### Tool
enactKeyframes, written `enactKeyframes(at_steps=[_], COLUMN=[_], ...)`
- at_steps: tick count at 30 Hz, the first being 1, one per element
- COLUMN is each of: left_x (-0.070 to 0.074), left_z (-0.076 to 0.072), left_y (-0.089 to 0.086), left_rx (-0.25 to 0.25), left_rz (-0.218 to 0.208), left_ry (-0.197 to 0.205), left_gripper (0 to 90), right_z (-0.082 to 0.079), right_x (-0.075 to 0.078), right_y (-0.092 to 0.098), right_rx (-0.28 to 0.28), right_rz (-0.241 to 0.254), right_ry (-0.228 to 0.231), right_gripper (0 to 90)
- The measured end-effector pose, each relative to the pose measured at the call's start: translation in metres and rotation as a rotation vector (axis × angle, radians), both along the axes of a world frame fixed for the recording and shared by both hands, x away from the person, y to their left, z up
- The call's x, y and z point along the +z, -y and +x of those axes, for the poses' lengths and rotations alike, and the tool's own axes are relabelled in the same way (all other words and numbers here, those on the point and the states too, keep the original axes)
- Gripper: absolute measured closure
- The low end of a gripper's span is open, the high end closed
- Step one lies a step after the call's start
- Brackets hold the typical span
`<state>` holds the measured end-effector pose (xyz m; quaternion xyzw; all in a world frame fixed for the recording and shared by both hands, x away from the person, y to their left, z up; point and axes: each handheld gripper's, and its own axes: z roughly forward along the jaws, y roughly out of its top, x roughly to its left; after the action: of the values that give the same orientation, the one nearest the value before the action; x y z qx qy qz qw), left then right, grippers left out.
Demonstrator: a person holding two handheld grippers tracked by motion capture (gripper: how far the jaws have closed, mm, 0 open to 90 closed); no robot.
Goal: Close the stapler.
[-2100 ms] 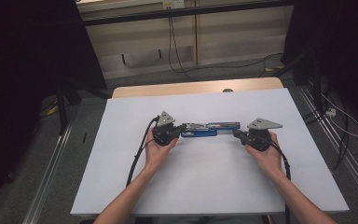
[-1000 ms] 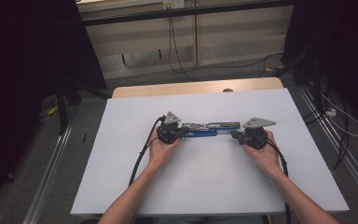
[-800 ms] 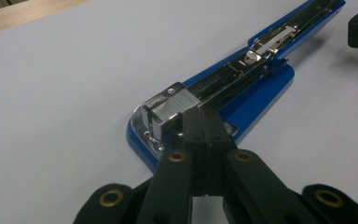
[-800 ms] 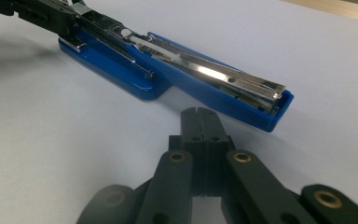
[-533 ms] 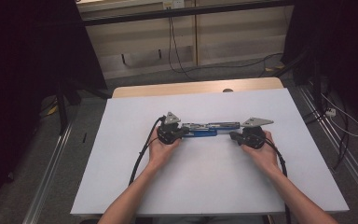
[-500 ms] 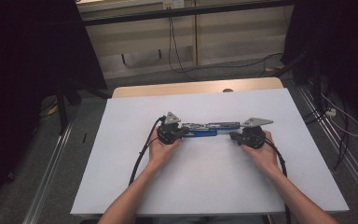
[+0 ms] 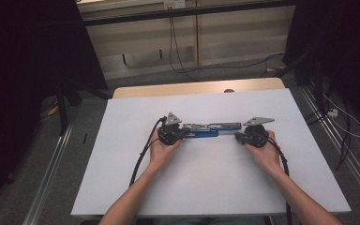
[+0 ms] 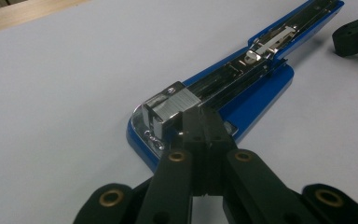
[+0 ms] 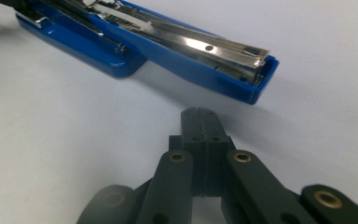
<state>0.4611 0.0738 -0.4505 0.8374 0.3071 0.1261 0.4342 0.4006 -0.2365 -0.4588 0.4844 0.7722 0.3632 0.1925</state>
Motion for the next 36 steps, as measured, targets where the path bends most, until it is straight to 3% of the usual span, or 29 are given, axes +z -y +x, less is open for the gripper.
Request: enactKeyframes(at_steps=[1,8,14,18,27,36], left_x=[0.0005,0.0,0.001,0.0003,0.0005,0.0002], left_z=[-0.0002,-0.0004,-0.0017,-0.0017,-0.0013,-0.0016], left_y=[0.0,0.0005,0.001,0.0012,0.0017,0.0021], left_rx=[-0.003,0.003,-0.003,0.0,-0.007,-0.003], left_rz=[0.014,-0.001,0.011,-0.007,0.007,0.0], left_ry=[0.006,-0.003,-0.008,-0.02,0.0,-0.007], left_gripper=[90.0,90.0,90.0,90.0,90.0,90.0], right_z=[0.0006,0.0025,0.0045,0.0051,0.0066,0.0066], right_x=[-0.0002,-0.0006,-0.0007,-0.0008,-0.0007,-0.0002], right_y=[-0.0005,-0.0013,-0.0026,-0.0029,-0.0035,-0.0036], right_rx=[-0.001,-0.012,-0.015,-0.016,-0.017,-0.016], right_rz=[-0.006,-0.008,-0.021,-0.022,-0.026,-0.027], right_ry=[0.002,0.006,0.013,0.016,0.022,0.04], right_gripper=[90.0,90.0,90.0,90.0,90.0,90.0])
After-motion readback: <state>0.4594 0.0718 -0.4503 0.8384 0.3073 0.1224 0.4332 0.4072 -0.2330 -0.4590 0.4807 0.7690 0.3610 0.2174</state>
